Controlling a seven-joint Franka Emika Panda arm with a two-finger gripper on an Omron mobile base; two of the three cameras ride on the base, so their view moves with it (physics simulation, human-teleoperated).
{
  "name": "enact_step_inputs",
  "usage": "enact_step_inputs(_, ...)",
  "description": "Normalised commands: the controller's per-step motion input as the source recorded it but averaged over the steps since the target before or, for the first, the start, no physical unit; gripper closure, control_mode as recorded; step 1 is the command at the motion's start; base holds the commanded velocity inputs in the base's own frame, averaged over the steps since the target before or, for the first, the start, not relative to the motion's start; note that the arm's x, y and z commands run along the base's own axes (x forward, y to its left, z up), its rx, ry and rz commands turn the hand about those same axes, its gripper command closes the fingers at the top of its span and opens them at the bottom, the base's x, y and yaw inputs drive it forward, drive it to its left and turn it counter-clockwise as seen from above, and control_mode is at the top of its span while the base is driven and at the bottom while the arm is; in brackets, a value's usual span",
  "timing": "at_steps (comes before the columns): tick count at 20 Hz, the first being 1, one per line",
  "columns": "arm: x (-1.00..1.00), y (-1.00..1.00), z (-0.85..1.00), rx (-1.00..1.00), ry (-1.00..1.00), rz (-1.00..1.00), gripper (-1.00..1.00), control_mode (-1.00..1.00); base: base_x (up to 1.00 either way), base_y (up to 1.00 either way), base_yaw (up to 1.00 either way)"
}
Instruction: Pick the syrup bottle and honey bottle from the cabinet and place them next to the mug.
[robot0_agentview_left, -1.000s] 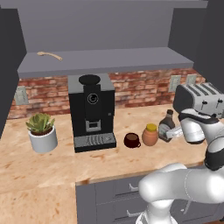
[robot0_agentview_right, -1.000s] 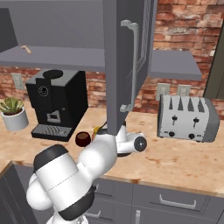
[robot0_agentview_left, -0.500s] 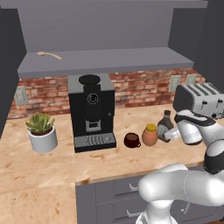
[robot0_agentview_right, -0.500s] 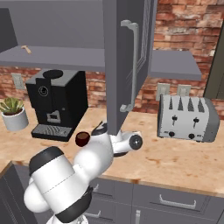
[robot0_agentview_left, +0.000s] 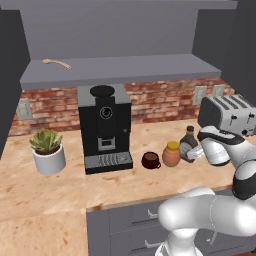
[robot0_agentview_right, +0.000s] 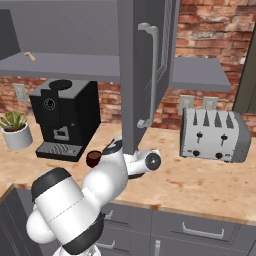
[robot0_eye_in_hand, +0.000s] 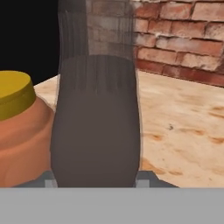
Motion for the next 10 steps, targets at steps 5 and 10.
enact_step_inputs(5, 0.0, 0.0, 0.0, 0.0, 0.0, 0.0, -1.0, -1.0, 0.0, 0.0, 0.0)
enact_step_inputs(10, 0.0, 0.0, 0.0, 0.0, 0.0, 0.0, -1.0, -1.0, 0.0, 0.0, 0.0)
